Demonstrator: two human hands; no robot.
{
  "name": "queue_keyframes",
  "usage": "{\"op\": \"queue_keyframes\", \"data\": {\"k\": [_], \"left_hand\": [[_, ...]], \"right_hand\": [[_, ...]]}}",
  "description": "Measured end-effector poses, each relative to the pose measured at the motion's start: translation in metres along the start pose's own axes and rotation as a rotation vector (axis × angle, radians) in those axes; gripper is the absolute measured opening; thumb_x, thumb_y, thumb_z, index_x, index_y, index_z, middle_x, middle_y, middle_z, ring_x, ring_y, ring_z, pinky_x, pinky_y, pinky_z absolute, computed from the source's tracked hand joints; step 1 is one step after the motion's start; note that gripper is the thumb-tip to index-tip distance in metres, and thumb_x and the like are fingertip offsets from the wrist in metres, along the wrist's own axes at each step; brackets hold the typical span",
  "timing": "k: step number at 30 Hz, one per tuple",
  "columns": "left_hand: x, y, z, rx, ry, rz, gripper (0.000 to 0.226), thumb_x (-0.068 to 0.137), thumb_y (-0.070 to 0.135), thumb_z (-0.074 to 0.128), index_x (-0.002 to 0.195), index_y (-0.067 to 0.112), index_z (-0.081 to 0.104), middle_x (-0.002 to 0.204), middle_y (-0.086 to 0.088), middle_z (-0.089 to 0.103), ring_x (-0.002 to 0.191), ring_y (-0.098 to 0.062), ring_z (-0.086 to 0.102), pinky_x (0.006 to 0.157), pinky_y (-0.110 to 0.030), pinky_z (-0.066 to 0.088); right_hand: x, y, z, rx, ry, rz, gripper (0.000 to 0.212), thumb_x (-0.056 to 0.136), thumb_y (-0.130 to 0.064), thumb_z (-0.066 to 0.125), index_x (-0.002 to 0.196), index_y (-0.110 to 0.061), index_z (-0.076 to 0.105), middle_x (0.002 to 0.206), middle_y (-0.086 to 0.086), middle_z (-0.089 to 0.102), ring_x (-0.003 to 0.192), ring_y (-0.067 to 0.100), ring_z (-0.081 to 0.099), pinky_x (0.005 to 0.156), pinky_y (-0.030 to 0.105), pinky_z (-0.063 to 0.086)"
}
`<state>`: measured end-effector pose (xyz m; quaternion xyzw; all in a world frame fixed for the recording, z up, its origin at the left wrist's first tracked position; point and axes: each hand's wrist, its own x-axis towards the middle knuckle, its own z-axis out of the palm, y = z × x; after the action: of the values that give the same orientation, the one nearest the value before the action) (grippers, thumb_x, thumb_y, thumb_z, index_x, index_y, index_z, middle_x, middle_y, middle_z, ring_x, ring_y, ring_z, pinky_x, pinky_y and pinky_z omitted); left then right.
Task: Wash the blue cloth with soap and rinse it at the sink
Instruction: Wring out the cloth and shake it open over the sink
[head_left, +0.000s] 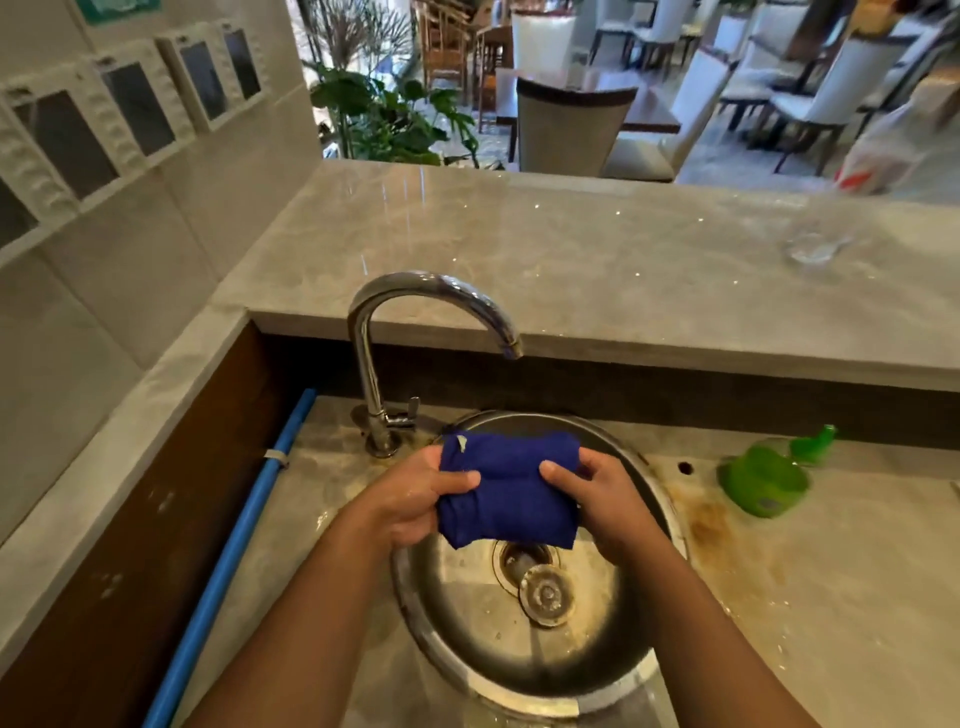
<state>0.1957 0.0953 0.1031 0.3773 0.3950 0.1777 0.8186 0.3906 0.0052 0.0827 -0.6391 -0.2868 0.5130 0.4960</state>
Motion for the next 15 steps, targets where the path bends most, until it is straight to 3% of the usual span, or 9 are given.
{"op": "queue_keyframes", "data": {"k": [3,8,11,15], "left_hand": [[0.004,-0.002,0.003,-0.002,-0.006,-0.007,0.035,0.089,-0.007,0.059,0.122,0.006,0.061,0.122,-0.016,0.070,0.110,-0.028,0.069,0.092,-0.041,0.057],[0.005,-0.005,0.008,0.037,0.017,0.012,0.041,0.090,0.007,0.065,0.130,0.009,0.057,0.123,-0.013,0.070,0.114,-0.030,0.067,0.094,-0.048,0.056],[0.004,0.000,0.009,-0.076,-0.046,0.013,0.040,0.091,0.007,0.061,0.130,0.008,0.056,0.125,-0.016,0.068,0.116,-0.032,0.066,0.083,-0.040,0.061],[0.006,0.008,0.006,-0.118,-0.119,0.013,0.051,0.088,0.000,0.061,0.136,0.015,0.051,0.133,-0.016,0.063,0.121,-0.035,0.062,0.093,-0.047,0.056]], "right_hand": [[-0.009,-0.002,-0.001,-0.004,0.016,-0.057,0.020,0.094,-0.024,0.065,0.111,-0.014,0.066,0.105,0.010,0.074,0.098,0.029,0.071,0.084,0.047,0.058],[-0.013,-0.012,-0.003,0.055,0.022,-0.067,0.020,0.096,-0.022,0.061,0.114,-0.013,0.063,0.108,0.012,0.074,0.098,0.028,0.072,0.077,0.036,0.058],[-0.016,-0.020,-0.011,0.271,-0.074,-0.001,0.027,0.095,-0.014,0.059,0.121,-0.009,0.061,0.117,0.015,0.072,0.104,0.029,0.071,0.078,0.036,0.059],[-0.017,-0.033,-0.023,0.439,-0.188,0.063,0.034,0.092,-0.002,0.055,0.125,-0.003,0.059,0.123,0.021,0.068,0.104,0.029,0.070,0.080,0.035,0.060]]}}
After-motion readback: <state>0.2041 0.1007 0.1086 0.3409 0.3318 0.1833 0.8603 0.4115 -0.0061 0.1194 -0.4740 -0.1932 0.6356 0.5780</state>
